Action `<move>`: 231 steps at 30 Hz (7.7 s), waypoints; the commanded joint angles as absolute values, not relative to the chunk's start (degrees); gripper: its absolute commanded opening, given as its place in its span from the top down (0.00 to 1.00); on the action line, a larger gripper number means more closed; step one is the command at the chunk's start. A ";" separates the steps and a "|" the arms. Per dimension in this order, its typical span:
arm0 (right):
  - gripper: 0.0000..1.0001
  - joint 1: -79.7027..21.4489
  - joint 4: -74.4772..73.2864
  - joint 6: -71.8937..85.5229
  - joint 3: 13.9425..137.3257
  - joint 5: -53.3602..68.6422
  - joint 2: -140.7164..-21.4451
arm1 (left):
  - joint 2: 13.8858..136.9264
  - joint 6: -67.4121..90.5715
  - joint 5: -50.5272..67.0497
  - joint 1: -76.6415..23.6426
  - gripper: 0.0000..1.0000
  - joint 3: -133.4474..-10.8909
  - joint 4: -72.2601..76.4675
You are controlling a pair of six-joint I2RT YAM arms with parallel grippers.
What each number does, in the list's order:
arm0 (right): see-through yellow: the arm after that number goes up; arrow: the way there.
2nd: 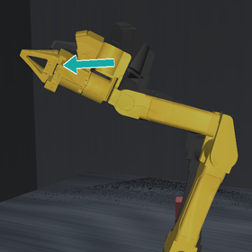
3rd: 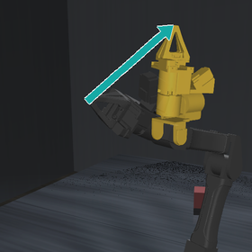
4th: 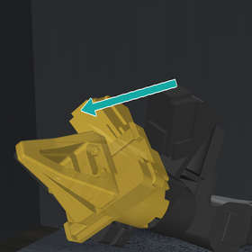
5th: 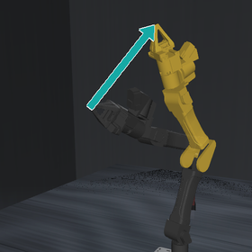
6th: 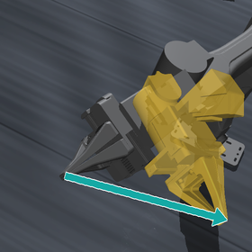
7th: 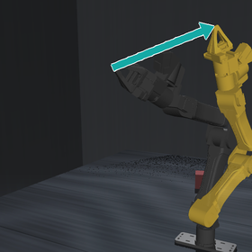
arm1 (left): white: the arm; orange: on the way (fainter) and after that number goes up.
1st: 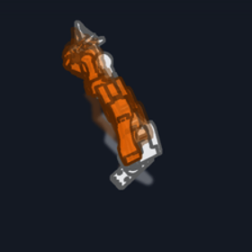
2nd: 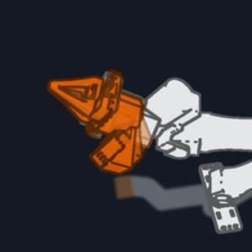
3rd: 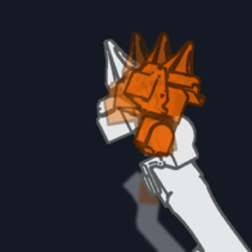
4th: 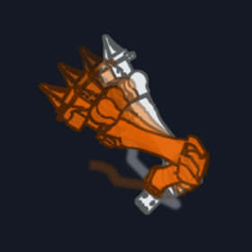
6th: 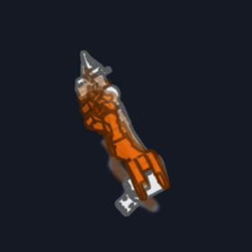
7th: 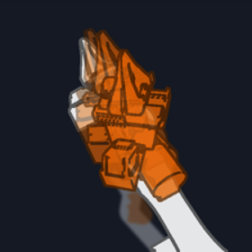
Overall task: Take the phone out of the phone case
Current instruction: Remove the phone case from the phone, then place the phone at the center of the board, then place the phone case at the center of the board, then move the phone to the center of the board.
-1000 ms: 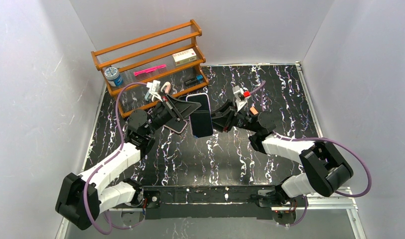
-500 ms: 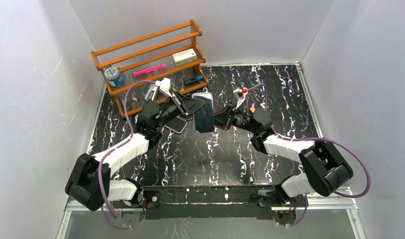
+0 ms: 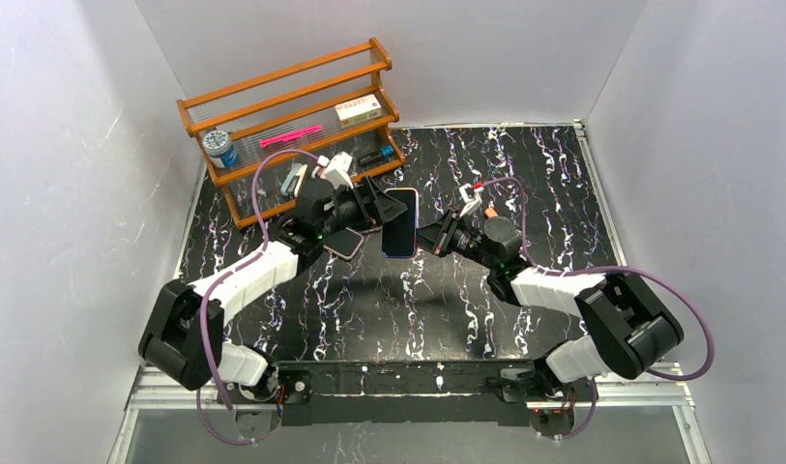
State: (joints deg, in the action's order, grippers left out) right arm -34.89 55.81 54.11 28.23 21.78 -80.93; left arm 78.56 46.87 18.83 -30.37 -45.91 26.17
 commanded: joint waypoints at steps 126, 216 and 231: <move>0.99 -8.82 10.63 33.32 48.19 26.89 -96.15 | 119.10 2.75 -39.09 -57.92 0.28 -85.46 -5.36; 0.01 -14.51 12.24 18.59 37.83 0.34 -71.17 | 126.08 30.73 -24.39 -29.79 0.02 -97.57 -26.30; 0.06 -14.66 10.33 21.51 37.60 6.79 -69.24 | 114.89 33.40 -21.22 -32.03 0.44 -73.19 -22.70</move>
